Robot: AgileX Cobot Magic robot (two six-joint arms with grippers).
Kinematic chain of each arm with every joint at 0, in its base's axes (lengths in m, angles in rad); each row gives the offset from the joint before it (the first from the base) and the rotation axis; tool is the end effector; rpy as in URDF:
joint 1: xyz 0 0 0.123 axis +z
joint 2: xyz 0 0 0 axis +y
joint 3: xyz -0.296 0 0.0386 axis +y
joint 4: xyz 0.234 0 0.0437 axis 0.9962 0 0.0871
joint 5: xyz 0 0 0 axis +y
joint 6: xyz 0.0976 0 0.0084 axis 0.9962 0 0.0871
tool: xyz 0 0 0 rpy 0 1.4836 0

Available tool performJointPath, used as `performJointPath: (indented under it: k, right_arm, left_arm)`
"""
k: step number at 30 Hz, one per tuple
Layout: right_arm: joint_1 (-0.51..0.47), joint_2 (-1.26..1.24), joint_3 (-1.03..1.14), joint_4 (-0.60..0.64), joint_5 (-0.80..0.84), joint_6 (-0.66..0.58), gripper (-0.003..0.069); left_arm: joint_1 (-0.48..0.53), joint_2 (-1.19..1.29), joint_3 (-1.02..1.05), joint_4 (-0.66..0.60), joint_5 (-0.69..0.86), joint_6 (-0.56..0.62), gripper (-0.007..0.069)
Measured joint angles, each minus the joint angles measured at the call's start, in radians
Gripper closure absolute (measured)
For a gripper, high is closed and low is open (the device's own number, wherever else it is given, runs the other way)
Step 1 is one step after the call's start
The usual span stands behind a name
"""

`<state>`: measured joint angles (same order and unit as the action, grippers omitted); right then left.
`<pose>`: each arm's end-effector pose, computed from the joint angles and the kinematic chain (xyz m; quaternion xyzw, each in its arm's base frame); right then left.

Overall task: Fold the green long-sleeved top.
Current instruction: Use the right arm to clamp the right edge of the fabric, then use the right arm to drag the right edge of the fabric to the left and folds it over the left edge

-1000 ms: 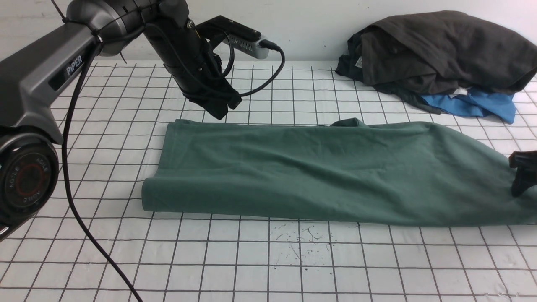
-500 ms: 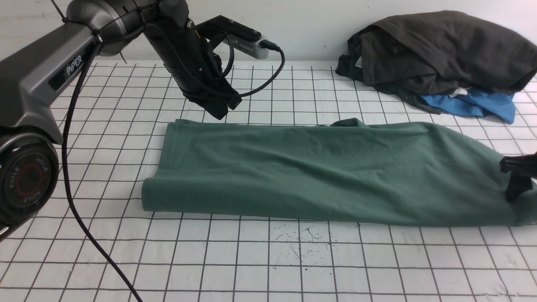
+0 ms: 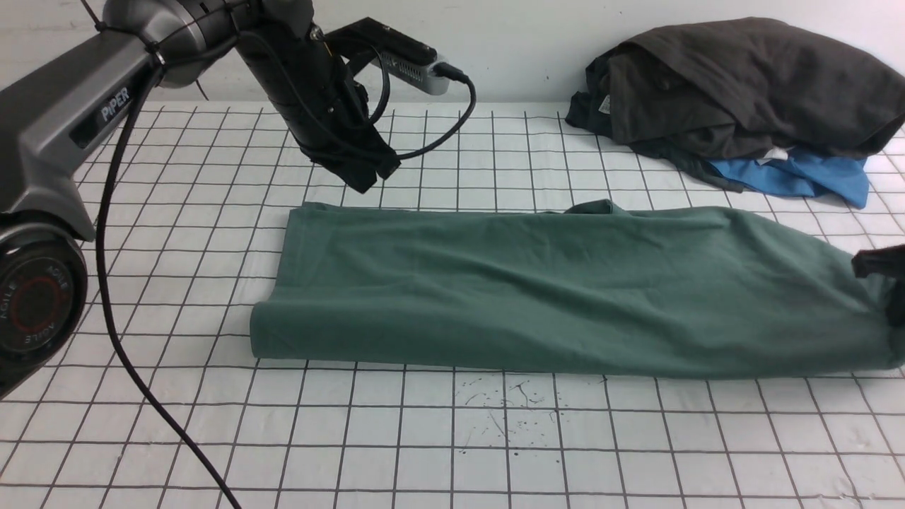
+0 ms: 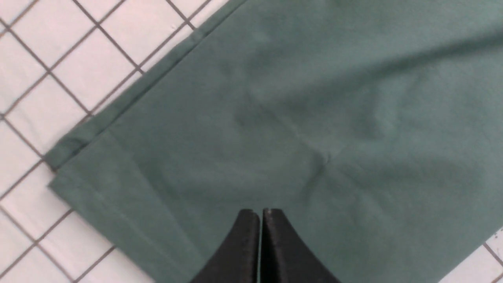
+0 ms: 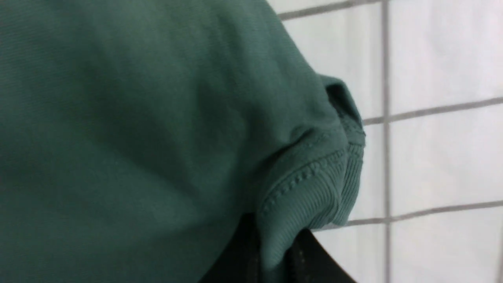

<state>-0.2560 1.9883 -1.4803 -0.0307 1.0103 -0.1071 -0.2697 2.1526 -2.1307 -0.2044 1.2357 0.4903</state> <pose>0.3810 -0.1024 0.2053 0.0670 0.9952 -0.0259 0.0662 0.4458 -0.1427 0.2993 0.3489 0.9105 -0.0787 0.2078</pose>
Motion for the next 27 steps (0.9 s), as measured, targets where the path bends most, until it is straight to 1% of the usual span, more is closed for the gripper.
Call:
performJointPath:
  k: [4, 8, 9, 10, 11, 13, 15, 16, 17, 18, 21, 22, 23, 27]
  right_arm:
    - [0.000, -0.085, -0.112, -0.083, 0.065, 0.000, 0.0629]
    - [0.026, -0.161, -0.269, -0.091, 0.153, -0.037, 0.0629]
    - [0.026, -0.161, -0.277, -0.091, 0.153, -0.040, 0.0629]
    - [0.046, -0.172, -0.309, -0.086, 0.175, -0.053, 0.0629]
    - [0.100, -0.180, -0.393, -0.064, 0.214, -0.081, 0.0629]
    - [0.155, -0.180, -0.445, -0.041, 0.233, -0.099, 0.0629]
    - [0.265, -0.180, -0.502, -0.002, 0.242, -0.124, 0.0629]
    - [0.276, -0.180, -0.506, 0.002, 0.243, -0.125, 0.0629]
    - [0.368, -0.177, -0.528, 0.023, 0.246, -0.137, 0.0629]
    - [0.427, -0.172, -0.539, 0.040, 0.247, -0.142, 0.0629]
    - [0.594, -0.137, -0.549, 0.065, 0.236, -0.144, 0.0629]
    - [0.605, -0.129, -0.549, 0.067, 0.232, -0.144, 0.0629]
    - [0.689, -0.090, -0.549, 0.072, 0.220, -0.136, 0.0629]
    - [0.820, 0.029, -0.549, 0.076, 0.161, -0.090, 0.0630]
  left_arm:
    - [0.000, -0.104, 0.000, 0.063, 0.001, -0.006, 0.0632]
    - [0.000, -0.228, -0.001, 0.126, 0.006, -0.039, 0.0632]
    - [0.000, -0.233, -0.001, 0.131, 0.007, -0.041, 0.0632]
    - [0.000, -0.258, -0.001, 0.142, 0.011, -0.048, 0.0632]
    - [0.000, -0.298, -0.001, 0.158, 0.017, -0.063, 0.0632]
    - [0.000, -0.335, -0.001, 0.165, 0.020, -0.076, 0.0632]
    - [0.000, -0.387, -0.001, 0.167, 0.021, -0.094, 0.0632]
    - [0.000, -0.392, -0.001, 0.168, 0.021, -0.094, 0.0632]
    - [0.000, -0.424, -0.001, 0.169, 0.023, -0.101, 0.0632]
    - [0.000, -0.452, -0.001, 0.171, 0.024, -0.108, 0.0632]
    - [0.000, -0.517, -0.001, 0.171, 0.027, -0.113, 0.0632]
    - [0.000, -0.525, -0.001, 0.171, 0.027, -0.114, 0.0632]
    - [0.000, -0.557, -0.001, 0.171, 0.028, -0.119, 0.0632]
    - [0.000, -0.614, -0.002, 0.169, 0.036, -0.138, 0.0632]
